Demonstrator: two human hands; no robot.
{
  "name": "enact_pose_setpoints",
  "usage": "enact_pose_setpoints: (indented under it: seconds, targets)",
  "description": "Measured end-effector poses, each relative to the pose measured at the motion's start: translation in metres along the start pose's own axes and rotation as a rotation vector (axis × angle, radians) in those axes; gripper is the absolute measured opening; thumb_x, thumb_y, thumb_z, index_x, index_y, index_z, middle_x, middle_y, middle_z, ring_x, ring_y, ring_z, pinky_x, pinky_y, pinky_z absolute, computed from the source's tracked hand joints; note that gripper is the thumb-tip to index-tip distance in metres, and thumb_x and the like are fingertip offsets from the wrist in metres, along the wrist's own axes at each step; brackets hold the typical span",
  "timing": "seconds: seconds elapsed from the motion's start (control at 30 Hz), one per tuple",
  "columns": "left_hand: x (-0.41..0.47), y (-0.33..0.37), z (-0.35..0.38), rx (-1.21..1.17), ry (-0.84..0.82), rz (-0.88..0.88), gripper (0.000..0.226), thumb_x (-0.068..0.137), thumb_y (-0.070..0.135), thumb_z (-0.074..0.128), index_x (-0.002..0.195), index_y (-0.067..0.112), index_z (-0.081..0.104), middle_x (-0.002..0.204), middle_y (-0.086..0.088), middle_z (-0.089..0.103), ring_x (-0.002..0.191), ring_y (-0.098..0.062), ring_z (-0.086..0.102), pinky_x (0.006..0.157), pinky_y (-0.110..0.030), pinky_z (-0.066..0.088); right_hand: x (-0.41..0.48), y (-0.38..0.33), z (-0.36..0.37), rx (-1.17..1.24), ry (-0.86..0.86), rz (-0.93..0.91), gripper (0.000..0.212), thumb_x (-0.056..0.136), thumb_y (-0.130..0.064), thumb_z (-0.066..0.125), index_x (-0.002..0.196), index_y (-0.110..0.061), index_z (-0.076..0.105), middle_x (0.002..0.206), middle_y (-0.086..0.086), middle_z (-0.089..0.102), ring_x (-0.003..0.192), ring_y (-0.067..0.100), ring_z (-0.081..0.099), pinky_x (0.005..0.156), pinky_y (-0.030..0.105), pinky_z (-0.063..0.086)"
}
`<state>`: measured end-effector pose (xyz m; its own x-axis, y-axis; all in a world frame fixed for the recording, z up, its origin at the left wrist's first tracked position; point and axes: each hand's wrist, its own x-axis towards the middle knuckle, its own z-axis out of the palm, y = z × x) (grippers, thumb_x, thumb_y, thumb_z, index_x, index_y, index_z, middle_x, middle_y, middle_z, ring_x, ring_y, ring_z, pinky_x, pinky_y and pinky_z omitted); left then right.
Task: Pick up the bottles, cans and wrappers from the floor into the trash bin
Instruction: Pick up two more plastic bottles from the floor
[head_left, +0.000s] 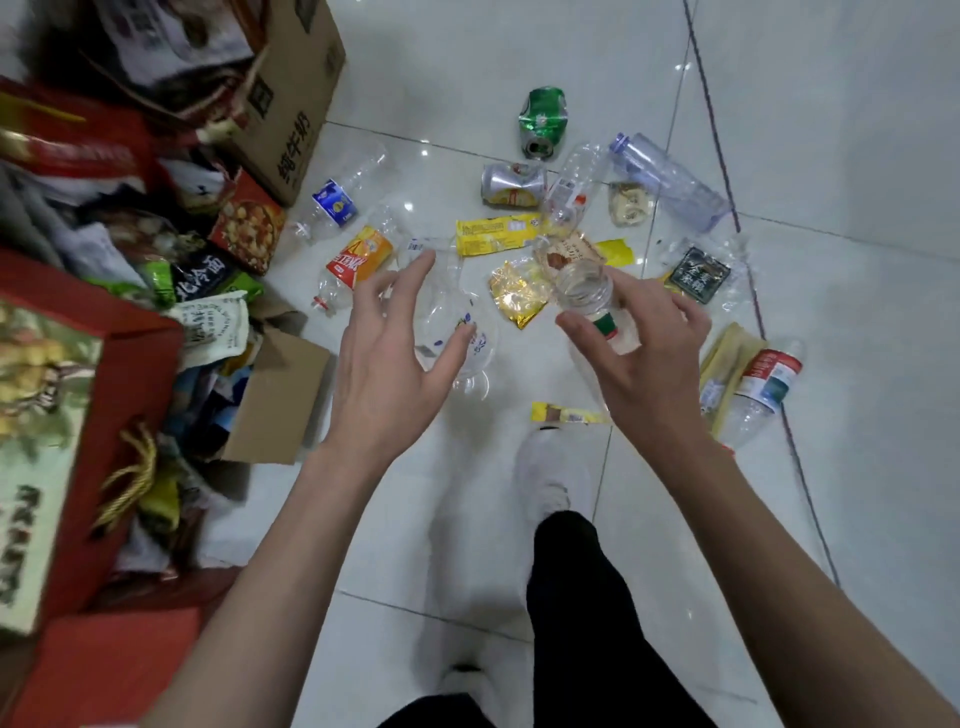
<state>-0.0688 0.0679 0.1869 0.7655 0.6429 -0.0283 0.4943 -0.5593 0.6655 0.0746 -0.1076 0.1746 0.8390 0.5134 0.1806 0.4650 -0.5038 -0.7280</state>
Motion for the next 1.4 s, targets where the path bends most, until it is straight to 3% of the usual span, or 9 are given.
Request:
enact_pose_setpoints:
  seconds: [0.17, 0.27, 0.5, 0.67, 0.8, 0.97, 1.1, 1.23, 1.4]
  targets:
    - [-0.036, 0.098, -0.085, 0.047, -0.032, 0.096, 0.067, 0.095, 0.049, 0.062, 0.153, 0.034, 0.031, 0.140, -0.005, 0.039, 0.124, -0.021, 0.051, 0.099, -0.038, 0.048, -0.026, -0.087, -0.107, 0.032, 0.072, 0.125, 0.048, 0.091, -0.055, 0.061, 0.123, -0.021, 0.069, 0.104, -0.019, 0.062, 0.101, -0.012, 0.051, 0.109, 0.051, 0.034]
    - [-0.065, 0.161, -0.129, 0.056, -0.039, 0.159, 0.067, 0.095, 0.049, 0.062, 0.153, 0.034, 0.033, 0.138, -0.004, 0.039, 0.119, -0.018, 0.050, 0.095, -0.036, 0.048, -0.053, -0.136, -0.174, 0.036, 0.156, 0.169, 0.049, 0.091, -0.057, 0.061, 0.119, -0.018, 0.070, 0.099, -0.016, 0.062, 0.095, 0.002, 0.056, 0.106, 0.054, 0.037]
    - [-0.133, 0.293, -0.179, 0.074, -0.135, 0.357, 0.066, 0.093, 0.050, 0.063, 0.152, 0.035, 0.036, 0.137, -0.005, 0.042, 0.113, -0.021, 0.053, 0.093, -0.038, 0.049, -0.130, -0.194, -0.311, 0.097, 0.383, 0.268, 0.043, 0.092, -0.050, 0.062, 0.114, -0.015, 0.070, 0.094, -0.009, 0.063, 0.086, 0.003, 0.056, 0.090, 0.067, 0.046]
    - [-0.201, 0.358, -0.150, 0.047, -0.239, 0.460, 0.066, 0.093, 0.048, 0.063, 0.152, 0.034, 0.035, 0.141, -0.006, 0.040, 0.121, -0.018, 0.048, 0.098, -0.044, 0.049, -0.210, -0.186, -0.385, 0.056, 0.483, 0.394, 0.050, 0.092, -0.056, 0.057, 0.119, -0.015, 0.068, 0.103, -0.011, 0.063, 0.095, 0.001, 0.054, 0.102, 0.057, 0.041]
    - [-0.286, 0.396, -0.095, 0.023, -0.352, 0.508, 0.066, 0.092, 0.046, 0.065, 0.151, 0.033, 0.036, 0.141, -0.006, 0.041, 0.123, -0.018, 0.048, 0.099, -0.046, 0.049, -0.302, -0.152, -0.442, 0.055, 0.570, 0.512, 0.049, 0.090, -0.056, 0.059, 0.116, -0.015, 0.069, 0.102, -0.008, 0.065, 0.098, 0.016, 0.061, 0.099, 0.063, 0.044]
    - [-0.420, 0.430, -0.013, -0.017, -0.505, 0.575, 0.065, 0.093, 0.043, 0.066, 0.150, 0.031, 0.038, 0.138, -0.006, 0.042, 0.093, -0.002, 0.043, 0.094, -0.044, 0.051, -0.446, -0.098, -0.504, 0.035, 0.706, 0.644, 0.032, 0.090, -0.052, 0.062, 0.112, -0.029, 0.066, 0.100, -0.017, 0.065, 0.100, 0.019, 0.063, 0.099, 0.064, 0.045]
    - [-0.526, 0.434, 0.048, -0.011, -0.666, 0.623, 0.064, 0.094, 0.046, 0.063, 0.151, 0.034, 0.036, 0.141, -0.006, 0.040, 0.086, 0.001, 0.043, 0.092, -0.044, 0.052, -0.562, -0.058, -0.531, 0.061, 0.771, 0.781, 0.023, 0.090, -0.056, 0.062, 0.112, -0.053, 0.057, 0.105, -0.033, 0.062, 0.107, 0.008, 0.063, 0.103, 0.053, 0.048]
    - [-0.606, 0.417, 0.103, 0.054, -0.832, 0.664, 0.068, 0.093, 0.048, 0.063, 0.152, 0.036, 0.032, 0.144, -0.008, 0.038, 0.107, -0.024, 0.059, 0.091, -0.045, 0.053, -0.654, -0.025, -0.524, 0.139, 0.850, 0.896, 0.020, 0.090, -0.054, 0.066, 0.109, -0.048, 0.063, 0.111, -0.016, 0.069, 0.110, 0.009, 0.064, 0.102, 0.043, 0.050]
    - [-0.656, 0.387, 0.138, 0.069, -0.986, 0.560, 0.081, 0.092, 0.044, 0.067, 0.157, 0.026, 0.022, 0.150, -0.006, 0.031, 0.125, -0.026, 0.052, 0.104, -0.043, 0.048, -0.715, -0.003, -0.492, 0.213, 0.887, 1.011, 0.024, 0.091, -0.045, 0.073, 0.109, -0.051, 0.059, 0.110, -0.026, 0.067, 0.109, -0.011, 0.060, 0.092, 0.007, 0.042]
